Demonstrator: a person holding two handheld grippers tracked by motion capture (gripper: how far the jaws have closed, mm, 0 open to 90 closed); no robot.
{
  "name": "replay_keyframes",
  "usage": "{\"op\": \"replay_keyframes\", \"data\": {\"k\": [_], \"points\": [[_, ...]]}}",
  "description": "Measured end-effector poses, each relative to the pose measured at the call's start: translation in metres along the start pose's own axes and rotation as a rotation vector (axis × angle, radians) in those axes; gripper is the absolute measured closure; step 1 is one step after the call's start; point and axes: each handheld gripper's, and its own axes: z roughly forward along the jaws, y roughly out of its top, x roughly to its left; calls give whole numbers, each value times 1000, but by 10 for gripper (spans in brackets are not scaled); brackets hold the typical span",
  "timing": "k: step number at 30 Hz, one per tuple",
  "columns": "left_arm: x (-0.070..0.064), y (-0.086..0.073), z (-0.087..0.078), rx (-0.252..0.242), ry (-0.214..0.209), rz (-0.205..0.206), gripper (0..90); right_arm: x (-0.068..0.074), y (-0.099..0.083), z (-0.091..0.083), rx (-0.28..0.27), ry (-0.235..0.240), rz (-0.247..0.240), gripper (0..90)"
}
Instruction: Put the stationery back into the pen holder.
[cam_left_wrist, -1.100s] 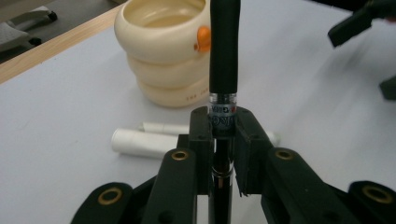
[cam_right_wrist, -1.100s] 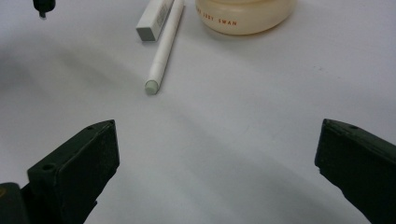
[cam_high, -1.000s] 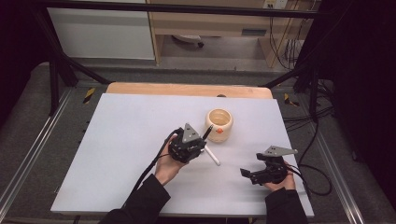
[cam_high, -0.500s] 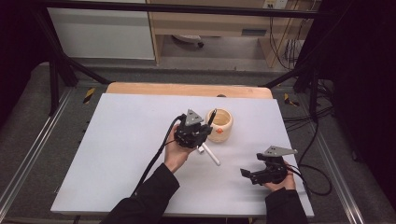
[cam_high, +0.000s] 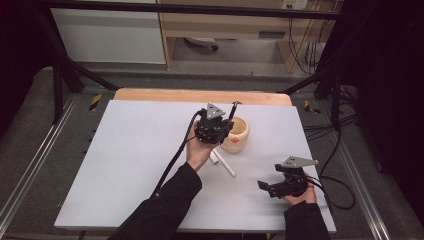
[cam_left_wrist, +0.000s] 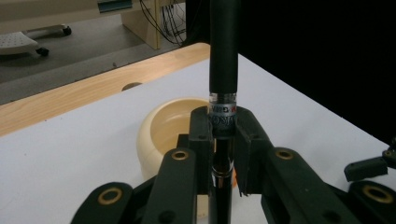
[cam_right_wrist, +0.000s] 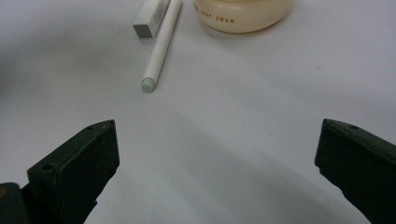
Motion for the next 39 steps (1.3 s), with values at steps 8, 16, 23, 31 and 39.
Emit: {"op": "replay_keyframes", "data": {"k": [8,16,23,31,39], "points": [[2,11,14,-16,9,-4,785,0,0,1,-2,1,2,6],[0,21,31,-35,7,-6,785,0,0,0,2,-1,0,6],[7,19,47,-26,14,-8,785,0,-1,0,5,-1,5,6],[14,17,60,-40,21,-10,785,0,-1,0,3,1,4,6],[17,17,73,-35,22,-11,785,0,-1,0,2,4,3,6]]}}
